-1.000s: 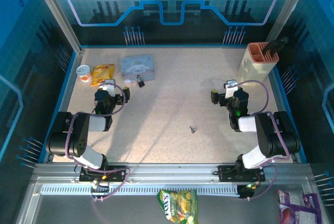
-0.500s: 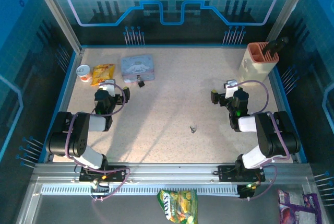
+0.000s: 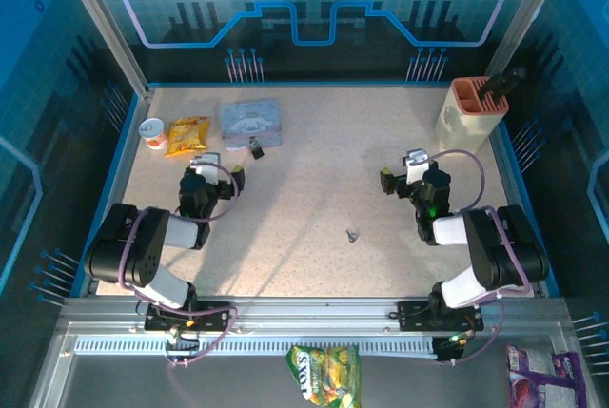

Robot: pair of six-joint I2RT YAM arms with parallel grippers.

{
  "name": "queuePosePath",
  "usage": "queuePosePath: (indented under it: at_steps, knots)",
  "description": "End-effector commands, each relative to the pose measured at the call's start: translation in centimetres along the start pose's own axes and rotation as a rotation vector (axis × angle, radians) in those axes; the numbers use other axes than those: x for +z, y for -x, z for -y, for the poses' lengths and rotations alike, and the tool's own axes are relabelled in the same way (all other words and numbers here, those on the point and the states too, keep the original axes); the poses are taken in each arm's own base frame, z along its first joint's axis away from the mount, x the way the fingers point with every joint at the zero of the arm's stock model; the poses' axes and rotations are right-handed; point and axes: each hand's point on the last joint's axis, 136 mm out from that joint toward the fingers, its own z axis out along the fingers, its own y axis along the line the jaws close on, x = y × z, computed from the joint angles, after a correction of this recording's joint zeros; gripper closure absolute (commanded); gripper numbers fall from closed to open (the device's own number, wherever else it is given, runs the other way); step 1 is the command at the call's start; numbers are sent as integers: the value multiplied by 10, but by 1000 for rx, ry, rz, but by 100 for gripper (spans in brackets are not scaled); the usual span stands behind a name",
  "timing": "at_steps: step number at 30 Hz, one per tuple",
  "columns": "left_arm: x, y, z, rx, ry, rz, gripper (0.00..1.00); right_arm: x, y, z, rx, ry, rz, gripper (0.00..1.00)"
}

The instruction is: Unlock the padlock with the key

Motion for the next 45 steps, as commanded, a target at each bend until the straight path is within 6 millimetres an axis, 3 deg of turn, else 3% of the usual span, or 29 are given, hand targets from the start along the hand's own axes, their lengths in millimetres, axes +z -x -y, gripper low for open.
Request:
queuePosePath:
  at_steps: [1,7,10,12,15,18,20,25,31,33,37,41,45]
  knots:
    - [-12,24,-3,32,42,108,1,-12,26,-8,-62,16,88,0]
    - [-31,55,7,51,58,90,1,-38,57,-29,-151,9,148,1]
    - [-45,79,5,-104,75,55,1,-58,93,-37,-19,68,165,0]
    - [-58,87,-9,-272,163,13,1,-70,108,-32,147,75,98,0]
    - [-86,81,-43,-516,391,-77,1,-84,105,-11,364,3,-46,0]
    - [-103,82,-44,-585,400,-149,1,-97,94,3,547,-30,-142,0]
    - [-110,72,-40,-639,378,-189,1,-102,91,-1,603,50,-167,0]
    - [-118,61,-12,-686,173,-263,1,-113,80,-23,677,188,-266,0]
    - [-116,58,47,-657,-169,-361,1,-122,56,-51,684,216,-427,0]
    - [-114,52,72,-633,-270,-413,1,-123,46,-72,687,245,-507,1]
    - [-112,27,110,-508,-316,-475,1,-126,29,-116,618,288,-617,2]
    - [-115,10,156,-519,-439,-495,1,-132,4,-147,517,277,-736,5]
    - [-111,-13,170,-477,-425,-543,1,-138,-24,-163,383,227,-839,10]
